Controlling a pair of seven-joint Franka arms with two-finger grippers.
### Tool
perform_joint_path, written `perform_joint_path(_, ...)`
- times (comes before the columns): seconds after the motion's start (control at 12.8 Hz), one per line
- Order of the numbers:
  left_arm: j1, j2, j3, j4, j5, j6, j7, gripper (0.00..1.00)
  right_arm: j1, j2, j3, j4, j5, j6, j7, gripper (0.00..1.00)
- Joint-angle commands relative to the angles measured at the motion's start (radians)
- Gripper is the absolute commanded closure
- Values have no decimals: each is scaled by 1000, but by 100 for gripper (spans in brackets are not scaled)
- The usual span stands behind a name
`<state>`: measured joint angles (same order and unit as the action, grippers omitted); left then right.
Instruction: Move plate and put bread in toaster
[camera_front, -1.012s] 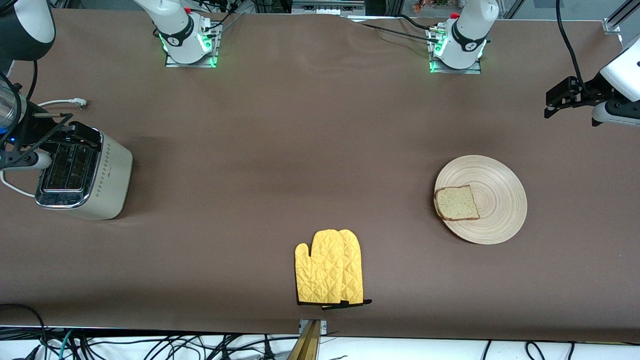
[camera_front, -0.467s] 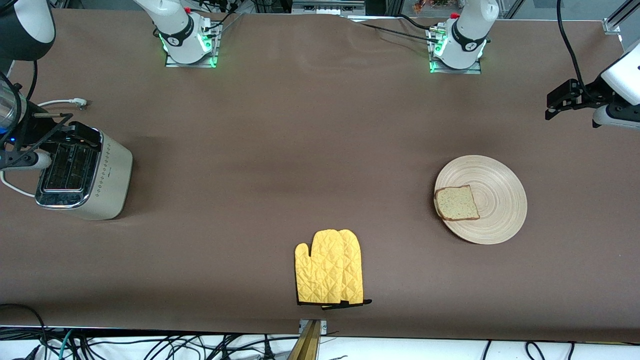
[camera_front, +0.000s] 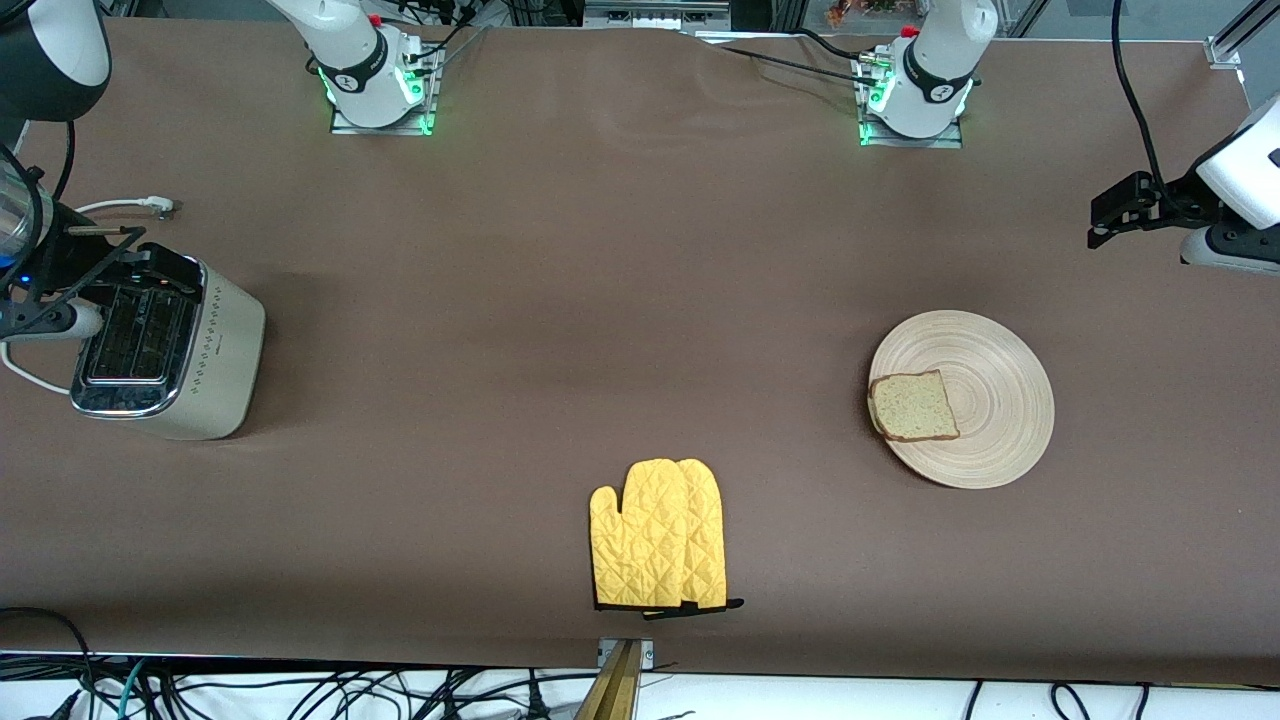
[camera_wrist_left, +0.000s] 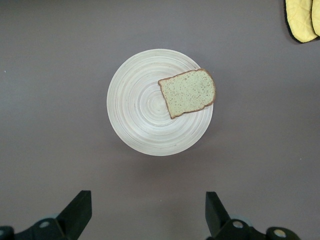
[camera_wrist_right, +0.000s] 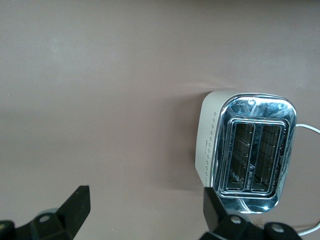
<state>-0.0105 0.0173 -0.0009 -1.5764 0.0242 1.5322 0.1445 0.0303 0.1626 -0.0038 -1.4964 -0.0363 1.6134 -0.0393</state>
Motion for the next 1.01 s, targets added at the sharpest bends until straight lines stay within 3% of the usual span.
perform_joint_path(0.0, 50, 59, 6, 32, -20, -23, 24, 0, -9, 0, 7, 5, -2, 3, 2, 0)
perform_joint_path(0.55, 309, 341, 6, 33, -396, -20, 56, 0, -10, 5, 7, 5, 1, 5, 2, 0)
perform_joint_path(0.7, 394, 448, 6, 33, -515, -20, 246, 0, -12, 5, 7, 5, 1, 5, 2, 0)
perform_joint_path(0.93, 470, 582, 6, 45, -550, 50, 551, 0, -12, 6, 7, 5, 1, 5, 3, 0)
